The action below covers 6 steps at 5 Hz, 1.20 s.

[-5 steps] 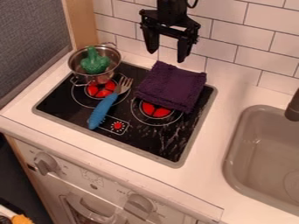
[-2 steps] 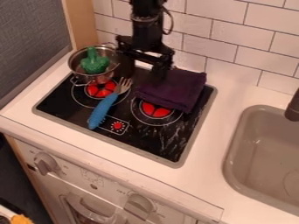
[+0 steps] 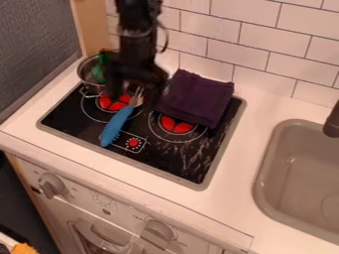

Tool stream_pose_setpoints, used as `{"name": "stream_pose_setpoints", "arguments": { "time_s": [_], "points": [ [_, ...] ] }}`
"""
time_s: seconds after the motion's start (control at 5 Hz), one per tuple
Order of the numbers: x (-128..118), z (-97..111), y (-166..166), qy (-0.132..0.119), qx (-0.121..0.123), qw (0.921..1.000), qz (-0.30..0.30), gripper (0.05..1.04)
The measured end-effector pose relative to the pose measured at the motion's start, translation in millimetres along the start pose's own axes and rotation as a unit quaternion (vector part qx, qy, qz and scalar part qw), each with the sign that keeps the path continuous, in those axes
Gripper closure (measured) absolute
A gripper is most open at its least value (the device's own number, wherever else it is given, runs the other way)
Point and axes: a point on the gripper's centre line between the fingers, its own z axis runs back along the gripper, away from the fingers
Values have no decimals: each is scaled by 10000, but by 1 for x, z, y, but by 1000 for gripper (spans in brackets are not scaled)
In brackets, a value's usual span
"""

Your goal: Take the blue object on the dark purple cloth

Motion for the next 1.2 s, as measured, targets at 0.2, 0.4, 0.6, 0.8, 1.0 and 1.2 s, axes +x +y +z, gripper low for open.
{"name": "stream_pose_setpoints", "arguments": {
  "time_s": [0.2, 0.4, 0.6, 0.8, 1.0, 1.2],
  "points": [
    [-6, -10, 8, -44, 85, 9996, 269, 83],
    [-13, -26, 20, -51, 69, 9976, 692, 83],
    [-16, -46, 23, 61, 71, 9955, 944, 85],
    [-15, -49, 26, 71, 63, 9950, 994, 138],
    [-12, -47, 24, 38, 74, 9954, 953, 414],
    [-10, -46, 20, 24, 60, 9961, 879, 653]
  ]
}}
